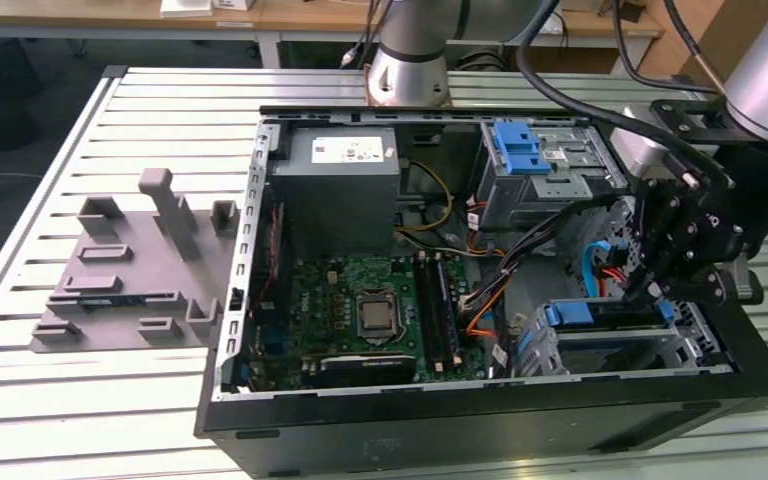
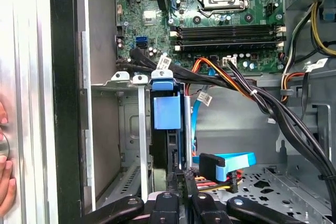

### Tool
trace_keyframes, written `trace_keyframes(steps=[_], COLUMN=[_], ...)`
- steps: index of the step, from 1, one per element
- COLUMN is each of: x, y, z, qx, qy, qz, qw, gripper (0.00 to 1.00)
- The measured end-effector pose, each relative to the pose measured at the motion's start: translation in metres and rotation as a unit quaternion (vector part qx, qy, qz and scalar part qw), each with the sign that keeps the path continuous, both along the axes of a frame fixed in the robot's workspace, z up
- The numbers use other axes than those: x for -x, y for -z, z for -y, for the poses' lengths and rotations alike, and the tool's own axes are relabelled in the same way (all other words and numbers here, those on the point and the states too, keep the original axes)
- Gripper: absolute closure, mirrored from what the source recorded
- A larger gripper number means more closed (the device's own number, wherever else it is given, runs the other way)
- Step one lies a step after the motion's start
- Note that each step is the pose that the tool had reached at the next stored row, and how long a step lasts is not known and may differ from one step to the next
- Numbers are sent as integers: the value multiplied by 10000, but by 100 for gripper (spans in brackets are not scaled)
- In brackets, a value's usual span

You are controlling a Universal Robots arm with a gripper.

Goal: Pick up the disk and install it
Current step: 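Insert the first disk wire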

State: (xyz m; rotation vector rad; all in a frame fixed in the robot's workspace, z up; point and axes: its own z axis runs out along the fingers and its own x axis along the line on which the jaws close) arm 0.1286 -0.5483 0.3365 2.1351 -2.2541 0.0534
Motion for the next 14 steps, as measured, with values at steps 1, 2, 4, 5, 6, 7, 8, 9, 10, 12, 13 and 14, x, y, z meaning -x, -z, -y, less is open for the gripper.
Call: trace_keyframes(steps=[1, 2, 4, 5, 6, 7, 8, 9, 10, 12, 13, 14], x=[0, 0, 0, 0, 0, 0, 0, 0, 0, 0, 0, -2], y=[1, 4, 10, 13, 15, 17, 19, 21, 23, 25, 25, 26], z=[1, 2, 3, 3, 4, 3, 4, 4, 4, 3, 4, 3], qx=[1, 1, 1, 1, 1, 2, 2, 2, 2, 2, 2, 1], qy=[0, 0, 1, 1, 2, 2, 4, 6, 10, 16, 18, 19], qz=[0, 0, 0, 0, 0, 0, -1, -1, -1, -2, -2, -3], qw=[10000, 10000, 10000, 10000, 10000, 10000, 10000, 10000, 10000, 10000, 10000, 10000], gripper=[84, 84, 84, 84, 84, 84, 84, 84, 84, 84, 84, 84])
